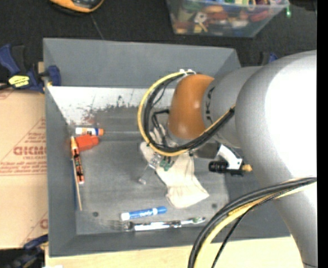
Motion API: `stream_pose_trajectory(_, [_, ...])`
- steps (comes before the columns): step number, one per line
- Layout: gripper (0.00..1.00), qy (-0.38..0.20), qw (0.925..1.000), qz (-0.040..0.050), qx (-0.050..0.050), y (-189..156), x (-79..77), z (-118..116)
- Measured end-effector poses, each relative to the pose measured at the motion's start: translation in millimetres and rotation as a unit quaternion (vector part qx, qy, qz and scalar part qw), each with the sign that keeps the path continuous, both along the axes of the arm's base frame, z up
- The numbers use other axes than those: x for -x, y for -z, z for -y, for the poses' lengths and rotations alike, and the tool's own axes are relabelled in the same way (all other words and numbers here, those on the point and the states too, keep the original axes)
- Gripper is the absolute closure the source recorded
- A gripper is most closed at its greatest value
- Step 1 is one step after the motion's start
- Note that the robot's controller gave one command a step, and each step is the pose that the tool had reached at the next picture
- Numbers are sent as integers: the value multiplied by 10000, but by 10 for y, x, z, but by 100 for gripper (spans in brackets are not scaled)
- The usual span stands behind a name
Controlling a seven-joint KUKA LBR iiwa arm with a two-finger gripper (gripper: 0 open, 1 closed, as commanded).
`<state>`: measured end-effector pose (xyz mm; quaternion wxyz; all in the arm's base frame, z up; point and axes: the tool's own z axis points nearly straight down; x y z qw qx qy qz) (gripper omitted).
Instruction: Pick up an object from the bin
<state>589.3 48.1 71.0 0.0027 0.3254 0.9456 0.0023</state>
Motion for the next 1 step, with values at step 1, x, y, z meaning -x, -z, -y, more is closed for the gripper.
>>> stream_pose_trajectory(1, [0,-916,9958,30,21,-1,12,28])
